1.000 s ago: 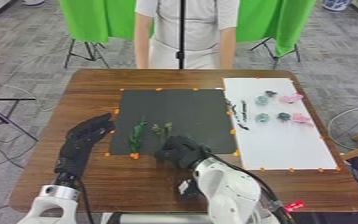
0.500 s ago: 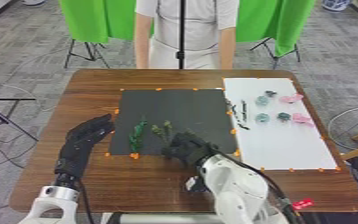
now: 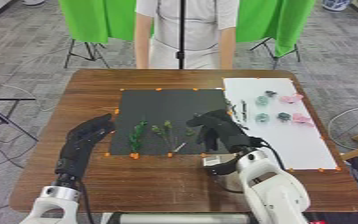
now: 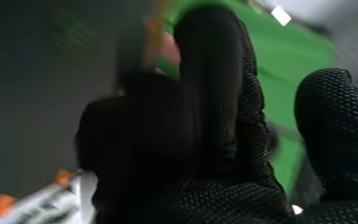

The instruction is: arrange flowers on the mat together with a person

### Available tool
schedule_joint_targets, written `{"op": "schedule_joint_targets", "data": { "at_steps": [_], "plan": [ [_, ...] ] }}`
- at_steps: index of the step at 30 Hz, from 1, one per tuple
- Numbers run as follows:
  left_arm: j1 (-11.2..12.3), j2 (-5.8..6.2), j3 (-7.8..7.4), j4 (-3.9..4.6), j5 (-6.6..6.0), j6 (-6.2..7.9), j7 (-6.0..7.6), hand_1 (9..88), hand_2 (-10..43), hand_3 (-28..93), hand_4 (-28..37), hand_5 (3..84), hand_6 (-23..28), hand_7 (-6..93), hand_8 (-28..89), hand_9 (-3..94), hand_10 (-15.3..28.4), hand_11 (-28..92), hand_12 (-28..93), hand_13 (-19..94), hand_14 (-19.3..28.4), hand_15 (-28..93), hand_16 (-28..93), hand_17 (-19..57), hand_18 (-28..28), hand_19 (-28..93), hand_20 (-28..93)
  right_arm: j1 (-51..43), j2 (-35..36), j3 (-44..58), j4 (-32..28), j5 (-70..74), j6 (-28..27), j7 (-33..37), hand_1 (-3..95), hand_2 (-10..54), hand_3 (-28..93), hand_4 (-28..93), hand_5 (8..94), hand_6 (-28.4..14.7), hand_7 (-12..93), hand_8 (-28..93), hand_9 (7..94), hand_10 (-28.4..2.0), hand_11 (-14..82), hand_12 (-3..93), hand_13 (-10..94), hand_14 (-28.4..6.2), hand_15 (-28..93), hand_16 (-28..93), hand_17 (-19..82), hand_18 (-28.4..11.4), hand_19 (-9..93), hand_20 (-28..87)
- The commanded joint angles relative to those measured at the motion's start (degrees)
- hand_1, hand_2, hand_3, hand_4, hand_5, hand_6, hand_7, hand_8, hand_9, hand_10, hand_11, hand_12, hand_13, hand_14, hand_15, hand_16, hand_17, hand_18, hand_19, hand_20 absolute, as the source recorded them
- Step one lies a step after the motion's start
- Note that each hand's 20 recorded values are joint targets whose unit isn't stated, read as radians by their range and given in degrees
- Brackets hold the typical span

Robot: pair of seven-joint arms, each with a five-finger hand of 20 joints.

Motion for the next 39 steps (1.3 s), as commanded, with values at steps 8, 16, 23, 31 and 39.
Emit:
{"op": "schedule_joint_targets", "data": {
  "at_steps": [8,16,23,31,39],
  "plan": [
    [-0.4,-0.82,-0.16,0.47,-0.52,-0.90,1.23,39.9,-7.8,61,-11.1,49.7,0.2,18.0,-8,45.5,12.3,20,15,36,16.3,16,5,7.3,12.1,8,22,-11.7,-3.5,17.7,2.9,25.7,3.7,-22.4,9.4,2.3,79,-19,43.8,-0.2,9,-9,44.8,-15.6,4.8,11.7,33,-14.0,8,19,18,-12.9,5,28],
    [-0.4,-0.46,-0.20,0.64,-0.86,-1.14,1.09,39.0,-7.2,61,-11.2,49.8,0.7,17.6,-8,45.6,12.4,20,14,36,16.4,15,5,7.9,11.8,7,22,-11.4,-3.3,17.8,3.0,27.3,5.1,-25.6,7.7,1.7,80,-19,41.6,-0.2,9,-9,43.2,-15.2,4.6,11.0,31,-12.5,8,16,18,-11.8,1,27],
    [-0.4,-0.16,-0.57,0.53,-0.91,1.29,2.41,36.6,-5.8,62,-12.3,49.9,1.3,16.8,-8,45.6,12.6,20,15,36,16.6,15,5,7.3,13.0,11,24,-12.3,-4.2,18.2,2.1,29.3,4.7,-26.2,7.4,1.7,80,-20,40.2,-0.5,9,-9,42.6,-15.2,4.5,10.9,31,-12.3,8,15,18,-11.3,1,27],
    [-1.0,0.37,-0.44,1.15,-1.32,2.66,3.13,36.8,-5.2,62,-13.0,50.4,1.4,17.7,-8,46.7,12.3,21,15,37,16.6,17,6,7.4,13.3,12,25,-11.8,-3.7,18.5,2.5,29.3,4.7,-26.6,8.2,1.7,80,-19,40.1,-0.6,9,-9,42.5,-15.0,4.6,10.9,31,-12.1,9,14,19,-11.3,1,26],
    [-0.8,0.55,-0.50,0.93,-0.88,1.80,2.70,37.3,-4.7,63,-13.3,50.4,1.4,18.2,-8,46.9,12.2,22,14,37,16.6,18,5,7.5,13.3,12,25,-10.9,-3.4,18.9,2.6,29.2,3.5,-26.1,9.1,1.4,80,-19,41.5,-0.9,10,-9,43.3,-15.1,4.8,11.1,32,-12.6,10,14,19,-11.4,1,27]
  ]
}}
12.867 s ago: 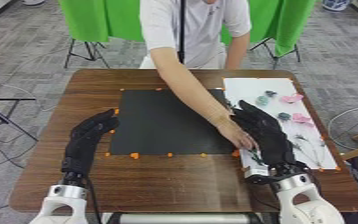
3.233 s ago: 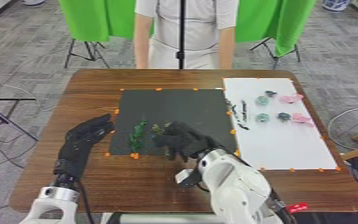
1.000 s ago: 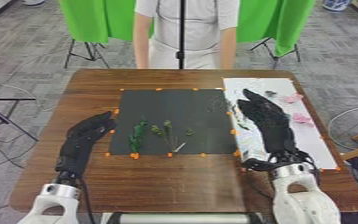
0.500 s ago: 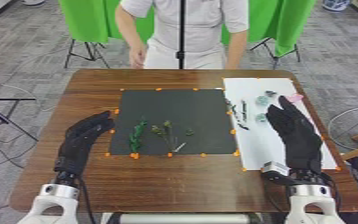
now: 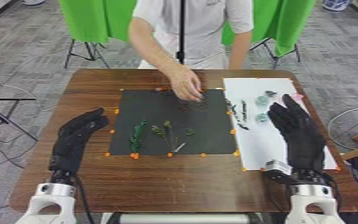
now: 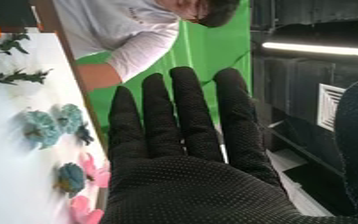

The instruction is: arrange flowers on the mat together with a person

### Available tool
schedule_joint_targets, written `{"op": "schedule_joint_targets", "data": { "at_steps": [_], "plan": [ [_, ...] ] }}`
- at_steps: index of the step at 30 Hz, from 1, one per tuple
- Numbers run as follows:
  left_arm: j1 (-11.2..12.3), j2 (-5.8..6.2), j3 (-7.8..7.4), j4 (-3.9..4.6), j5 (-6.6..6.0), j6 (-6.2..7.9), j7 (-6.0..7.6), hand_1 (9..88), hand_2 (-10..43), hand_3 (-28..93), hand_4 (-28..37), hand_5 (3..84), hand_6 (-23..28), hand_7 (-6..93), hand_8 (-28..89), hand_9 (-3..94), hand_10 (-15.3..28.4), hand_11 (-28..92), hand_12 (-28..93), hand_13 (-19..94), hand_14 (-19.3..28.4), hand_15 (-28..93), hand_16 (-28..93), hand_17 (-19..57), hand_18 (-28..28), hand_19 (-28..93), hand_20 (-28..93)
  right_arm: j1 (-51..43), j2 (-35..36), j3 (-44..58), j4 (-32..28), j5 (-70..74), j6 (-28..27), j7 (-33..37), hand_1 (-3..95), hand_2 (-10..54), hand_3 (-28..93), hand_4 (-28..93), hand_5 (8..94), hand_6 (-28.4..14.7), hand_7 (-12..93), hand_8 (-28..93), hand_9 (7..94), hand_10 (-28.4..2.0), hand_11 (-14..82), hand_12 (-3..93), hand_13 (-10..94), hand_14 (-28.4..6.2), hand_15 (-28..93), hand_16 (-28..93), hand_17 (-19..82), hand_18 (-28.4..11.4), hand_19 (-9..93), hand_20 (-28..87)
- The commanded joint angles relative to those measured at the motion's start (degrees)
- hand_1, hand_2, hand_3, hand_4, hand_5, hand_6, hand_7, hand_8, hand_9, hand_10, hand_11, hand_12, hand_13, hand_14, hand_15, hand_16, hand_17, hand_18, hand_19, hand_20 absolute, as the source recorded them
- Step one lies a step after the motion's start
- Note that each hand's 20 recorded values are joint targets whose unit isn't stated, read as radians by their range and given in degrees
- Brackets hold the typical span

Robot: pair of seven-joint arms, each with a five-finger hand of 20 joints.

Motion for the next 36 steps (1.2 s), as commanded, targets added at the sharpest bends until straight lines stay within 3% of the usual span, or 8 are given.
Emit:
{"op": "schedule_joint_targets", "data": {
  "at_steps": [1,3,7,12,18,22,24,36],
  "plan": [
    [0.9,0.05,-0.30,-0.03,-0.12,-0.07,-0.46,37.3,-4.7,63,-13.3,50.4,1.4,18.3,-8,46.9,12.2,22,14,37,16.6,18,5,7.5,13.2,12,24,0.3,-0.2,0.6,-0.3,-1.1,-1.3,-0.9,9.3,1.4,80,-19,41.7,-0.9,10,-9,43.4,-15.2,4.9,11.1,32,-12.7,10,14,19,-11.4,1,27],
    [0.6,-0.11,-0.10,0.01,-0.08,0.39,-0.54,37.4,-4.7,63,-13.2,50.5,1.4,18.2,-8,46.8,12.1,21,14,37,16.6,18,5,7.4,13.2,12,24,0.3,-0.6,0.7,-0.3,-1.3,-0.5,-1.0,9.5,1.3,80,-19,42.2,-1.0,10,-9,43.4,-15.2,4.9,11.2,32,-12.9,10,14,19,-11.5,1,27],
    [0.0,0.22,-0.13,0.08,0.78,-0.53,-0.60,37.5,-4.7,62,-13.1,50.8,1.7,18.1,-8,46.9,12.2,22,14,37,16.6,18,5,7.5,13.2,12,24,0.0,-0.6,1.1,-0.6,-0.9,0.2,-0.8,10.0,0.9,80,-19,42.8,-1.0,10,-9,43.7,-15.1,4.9,11.2,33,-12.9,10,14,19,-11.6,1,27],
    [0.9,-0.96,-0.61,-0.29,0.37,0.84,-0.26,38.1,-4.4,62,-13.2,50.9,1.7,17.9,-8,46.9,12.2,22,14,37,16.5,18,5,7.4,13.1,12,24,0.0,-0.8,1.0,-0.6,-1.7,0.5,-0.7,10.8,0.6,79,-19,43.5,-1.0,10,-9,44.1,-15.1,4.9,11.2,33,-12.8,10,14,20,-11.6,1,27],
    [0.0,-0.36,-0.80,0.16,1.30,-0.97,-0.70,38.6,-4.2,62,-13.1,50.9,1.6,18.0,-8,46.9,12.2,22,14,37,16.4,18,5,7.5,13.1,11,24,-0.5,-0.9,0.9,-0.6,-1.9,1.2,-1.0,11.5,0.2,79,-19,44.0,-1.1,10,-9,44.2,-15.1,4.9,11.2,33,-12.6,10,13,20,-11.6,1,27],
    [-1.1,-0.14,-0.74,0.66,0.64,0.16,0.15,38.6,-4.3,62,-12.8,50.9,1.6,18.1,-8,47.0,12.1,22,14,37,16.4,18,5,7.6,12.9,11,24,0.1,-1.2,0.4,-0.3,-2.3,1.1,-1.1,11.7,0.1,79,-19,44.0,-1.1,11,-9,44.2,-15.1,5.0,11.3,33,-12.5,10,13,20,-11.6,1,27],
    [-1.6,-0.08,-0.59,0.78,0.91,-0.25,0.35,38.6,-4.3,62,-12.8,50.9,1.6,18.0,-8,47.0,12.1,22,14,37,16.4,18,5,7.8,12.6,11,24,0.5,-0.8,0.2,-0.2,-2.3,1.0,-1.2,11.9,0.0,79,-19,44.1,-1.2,11,-9,44.3,-15.0,5.0,11.3,33,-12.5,10,13,20,-11.6,1,27],
    [0.2,-0.34,-0.96,0.13,0.92,0.33,0.42,38.6,-4.3,62,-12.9,50.7,1.5,18.1,-8,46.9,12.0,22,14,37,16.2,18,5,7.4,12.6,10,24,0.0,-0.4,0.5,-0.3,-2.5,0.9,-0.8,12.2,-0.1,79,-19,44.4,-1.2,11,-9,44.5,-15.0,5.1,11.4,33,-12.4,10,13,20,-11.6,1,27]
  ]
}}
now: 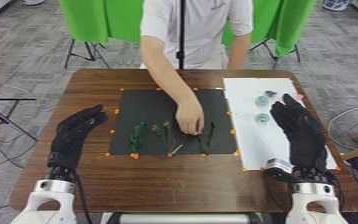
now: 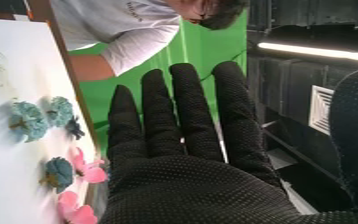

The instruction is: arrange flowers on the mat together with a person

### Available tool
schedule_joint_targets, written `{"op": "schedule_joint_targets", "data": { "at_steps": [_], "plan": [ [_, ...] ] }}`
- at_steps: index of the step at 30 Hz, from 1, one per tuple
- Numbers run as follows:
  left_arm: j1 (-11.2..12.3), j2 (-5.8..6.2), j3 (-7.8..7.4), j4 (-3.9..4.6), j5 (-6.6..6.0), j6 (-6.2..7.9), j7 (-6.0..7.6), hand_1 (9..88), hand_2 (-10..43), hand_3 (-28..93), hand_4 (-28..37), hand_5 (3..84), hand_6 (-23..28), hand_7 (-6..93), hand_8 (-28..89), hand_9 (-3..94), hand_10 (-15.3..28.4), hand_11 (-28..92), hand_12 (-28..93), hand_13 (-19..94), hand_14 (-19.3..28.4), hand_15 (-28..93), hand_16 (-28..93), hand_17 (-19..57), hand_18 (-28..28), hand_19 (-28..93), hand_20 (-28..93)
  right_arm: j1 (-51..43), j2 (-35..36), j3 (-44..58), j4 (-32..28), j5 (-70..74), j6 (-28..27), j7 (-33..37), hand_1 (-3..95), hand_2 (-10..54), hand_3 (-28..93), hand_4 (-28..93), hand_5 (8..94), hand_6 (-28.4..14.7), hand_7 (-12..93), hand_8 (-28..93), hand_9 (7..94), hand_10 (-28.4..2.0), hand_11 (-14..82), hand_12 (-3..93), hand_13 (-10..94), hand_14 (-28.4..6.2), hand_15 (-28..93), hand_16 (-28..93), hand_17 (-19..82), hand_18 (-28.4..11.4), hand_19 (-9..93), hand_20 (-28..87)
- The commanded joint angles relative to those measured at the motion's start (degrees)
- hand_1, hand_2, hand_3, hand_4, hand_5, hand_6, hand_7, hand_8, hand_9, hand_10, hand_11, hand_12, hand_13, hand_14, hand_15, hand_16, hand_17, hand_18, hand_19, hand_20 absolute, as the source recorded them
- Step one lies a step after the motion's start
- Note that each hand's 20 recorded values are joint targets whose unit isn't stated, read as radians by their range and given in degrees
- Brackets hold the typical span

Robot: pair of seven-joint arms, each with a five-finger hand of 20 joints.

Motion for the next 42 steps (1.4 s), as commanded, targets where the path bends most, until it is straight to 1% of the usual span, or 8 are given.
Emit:
{"op": "schedule_joint_targets", "data": {
  "at_steps": [1,13,17,30,32,35,37,42],
  "plan": [
    [1.4,-0.36,-0.51,-0.25,0.00,0.45,-0.13,38.5,-4.3,62,-12.8,50.7,1.4,18.1,-8,46.9,12.0,22,14,37,16.2,18,5,7.4,12.6,10,24,-0.9,-0.1,-0.1,-0.4,-0.4,0.5,-0.5,12.2,-0.1,79,-19,44.4,-1.2,11,-9,44.6,-15.0,5.1,11.5,33,-12.3,10,13,20,-11.6,1,27],
    [2.4,-0.74,-0.52,-0.67,-0.40,1.43,-0.64,38.1,-4.4,62,-12.7,50.5,1.4,18.0,-8,46.8,12.0,21,14,37,16.3,19,4,7.1,12.7,10,24,-1.7,-0.3,-0.1,-0.6,-0.7,1.6,0.6,12.8,-0.5,79,-19,44.8,-1.4,11,-9,45.6,-15.2,5.4,12.3,34,-11.7,11,13,20,-10.9,1,27],
    [1.7,-0.56,-0.44,-0.45,-0.04,0.81,-0.67,38.0,-4.5,62,-12.6,50.6,1.4,18.0,-8,46.8,12.1,21,14,37,16.4,20,4,7.1,12.7,11,24,-1.5,-0.3,-0.1,-0.5,-0.6,2.4,1.0,12.8,-0.7,79,-18,44.8,-1.4,11,-9,45.8,-15.2,5.5,12.4,34,-11.6,11,13,21,-11.0,1,27],
    [2.9,-0.54,-0.90,-0.85,-0.54,1.76,-0.57,37.9,-4.6,62,-12.8,50.6,1.4,17.9,-8,46.8,12.0,21,14,37,16.3,20,4,7.1,12.6,11,24,-0.6,1.8,-0.4,-0.4,-2.4,2.2,1.8,13.7,-1.5,79,-18,45.0,-1.6,11,-9,46.3,-15.2,5.6,13.1,35,-11.8,12,13,21,-11.3,1,28],
    [3.0,-0.60,-0.99,-0.89,-0.70,1.85,-0.65,38.0,-4.7,62,-12.7,50.6,1.4,17.9,-8,46.8,12.1,21,14,37,16.4,20,4,7.1,12.6,11,24,0.0,3.3,-1.0,-0.9,-6.0,5.7,2.6,14.0,-1.6,78,-18,45.0,-1.6,11,-9,46.6,-15.5,5.8,13.5,36,-12.3,12,14,22,-11.6,1,28],
    [2.7,-0.64,-0.88,-0.80,-0.42,1.76,-0.52,38.0,-4.7,62,-12.7,50.7,1.4,17.9,-8,46.8,12.0,21,14,37,16.3,20,4,7.2,12.6,11,24,1.8,6.8,-2.3,-2.0,-13.8,13.9,7.5,15.3,-4.2,77,-17,46.0,-2.4,11,-9,48.1,-16.0,7.1,15.9,41,-14.0,14,15,27,-12.8,9,33],
    [2.5,-0.47,-0.88,-0.75,-0.55,1.75,-0.75,38.2,-4.6,62,-12.8,50.6,1.4,18.0,-8,46.8,12.0,21,14,37,16.3,20,4,7.2,12.7,11,24,3.8,9.3,-2.4,-3.1,-25.0,15.7,14.9,18.1,-7.6,75,-16,47.1,-3.2,12,-8,49.6,-16.8,10.4,18.6,47,-14.4,15,19,30,-13.7,15,36],
    [2.5,-0.13,-1.04,-0.74,-0.57,1.61,-1.25,38.2,-4.6,62,-12.7,50.7,1.4,17.8,-8,46.7,12.0,21,14,37,16.3,20,4,7.1,12.7,11,24,9.0,14.8,-1.0,-4.5,-46.0,7.2,27.4,22.4,-9.5,70,-17,49.5,-4.2,12,-8,53.4,-19.8,14.8,21.3,57,-15.6,27,21,38,-16.2,40,39]
  ]
}}
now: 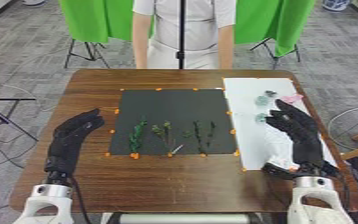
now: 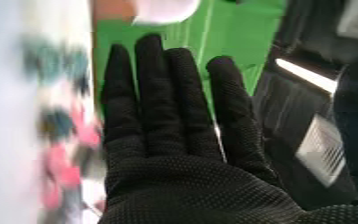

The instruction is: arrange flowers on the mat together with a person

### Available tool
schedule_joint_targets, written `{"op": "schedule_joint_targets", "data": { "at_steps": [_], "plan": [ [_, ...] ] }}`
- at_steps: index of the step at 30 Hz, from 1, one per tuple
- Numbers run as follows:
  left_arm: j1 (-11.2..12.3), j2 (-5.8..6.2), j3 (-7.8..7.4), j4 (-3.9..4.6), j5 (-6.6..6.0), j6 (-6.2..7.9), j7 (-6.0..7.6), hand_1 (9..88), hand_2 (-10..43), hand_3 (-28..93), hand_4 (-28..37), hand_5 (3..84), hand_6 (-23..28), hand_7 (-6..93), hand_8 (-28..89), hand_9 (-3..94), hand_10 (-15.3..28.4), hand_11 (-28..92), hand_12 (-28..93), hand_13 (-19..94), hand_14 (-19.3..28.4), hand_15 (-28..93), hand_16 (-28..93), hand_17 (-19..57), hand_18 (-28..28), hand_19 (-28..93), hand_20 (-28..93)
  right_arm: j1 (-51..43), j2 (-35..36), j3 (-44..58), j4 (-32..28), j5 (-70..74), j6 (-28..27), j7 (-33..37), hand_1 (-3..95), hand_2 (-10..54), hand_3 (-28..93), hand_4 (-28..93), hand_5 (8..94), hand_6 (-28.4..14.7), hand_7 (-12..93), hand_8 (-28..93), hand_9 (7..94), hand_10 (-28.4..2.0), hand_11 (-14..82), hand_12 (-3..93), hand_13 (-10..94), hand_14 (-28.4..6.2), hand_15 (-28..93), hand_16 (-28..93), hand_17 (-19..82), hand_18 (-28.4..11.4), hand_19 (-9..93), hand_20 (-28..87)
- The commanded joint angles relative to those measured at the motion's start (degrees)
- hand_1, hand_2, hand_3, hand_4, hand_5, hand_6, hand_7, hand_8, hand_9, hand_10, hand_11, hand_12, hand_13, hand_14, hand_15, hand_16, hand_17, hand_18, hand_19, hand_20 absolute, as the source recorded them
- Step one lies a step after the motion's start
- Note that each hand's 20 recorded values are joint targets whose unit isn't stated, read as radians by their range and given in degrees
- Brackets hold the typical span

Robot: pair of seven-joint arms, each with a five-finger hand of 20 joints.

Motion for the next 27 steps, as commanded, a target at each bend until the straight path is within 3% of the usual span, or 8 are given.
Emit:
{"op": "schedule_joint_targets", "data": {
  "at_steps": [1,4,9,13,18,27],
  "plan": [
    [0.3,0.05,-0.27,0.00,-0.34,0.55,-1.08,38.1,-4.7,62,-12.7,50.7,1.3,17.9,-8,46.7,12.0,21,14,37,16.3,20,4,7.1,12.7,11,24,9.0,9.7,1.5,-2.6,-30.9,-8.5,19.6,22.9,-9.5,69,-17,49.9,-4.2,12,-8,54.1,-19.9,14.8,21.2,58,-15.7,28,21,39,-16.4,42,40],
    [0.2,-0.04,-0.19,-0.02,-0.28,0.54,-1.12,38.1,-4.7,62,-12.7,50.6,1.2,18.0,-8,46.8,12.0,21,14,37,16.3,20,4,7.1,12.7,11,24,11.8,12.4,1.3,-2.0,-39.4,-15.5,22.8,27.3,-9.5,67,-18,52.6,-3.8,10,-8,60.4,-20.0,15.0,20.0,68,-13.6,33,21,46,-16.7,53,39],
    [0.4,-0.02,-0.33,-0.16,-0.19,0.52,-1.18,38.1,-4.8,62,-12.8,50.5,1.1,18.1,-8,46.8,12.0,21,14,37,16.3,20,4,7.1,12.7,11,24,19.0,17.3,-3.8,1.3,-44.6,-25.5,29.1,34.8,-9.5,63,-19,54.6,-2.9,8,-8,69.5,-17.7,11.4,15.7,85,-9.1,30,20,64,-10.4,59,36],
    [0.6,0.06,-0.27,-0.27,-0.24,0.82,-0.86,38.1,-4.9,62,-12.8,50.5,1.1,18.1,-8,46.7,12.0,21,14,37,16.3,20,4,7.1,12.7,11,24,22.3,20.2,-6.9,3.6,-47.5,-30.6,30.9,38.9,-9.5,62,-20,53.9,-2.4,8,-8,73.0,-16.8,10.0,12.7,92,-6.5,28,21,70,-7.5,65,31],
    [0.9,0.25,-0.25,-0.41,-0.36,0.86,-0.90,38.2,-5.0,62,-12.9,50.4,1.1,18.0,-8,46.8,12.0,21,14,37,16.4,20,4,7.2,12.6,11,24,26.3,21.1,-10.0,7.8,-49.8,-34.8,30.0,40.0,-9.5,62,-21,52.4,-2.1,8,-8,75.5,-16.5,10.3,12.3,94,-5.3,29,21,71,-6.3,67,29],
    [0.7,0.12,-0.25,-0.32,-0.30,0.85,-0.99,38.4,-5.0,62,-12.7,50.4,1.0,17.9,-8,46.8,12.0,21,14,37,16.3,20,4,7.1,12.6,11,24,30.8,21.5,-14.2,14.3,-51.4,-37.0,28.6,40.7,-9.5,63,-22,52.2,-0.7,9,-9,79.9,-15.0,11.9,13.0,94,-4.3,36,19,73,-5.9,72,26]
  ]
}}
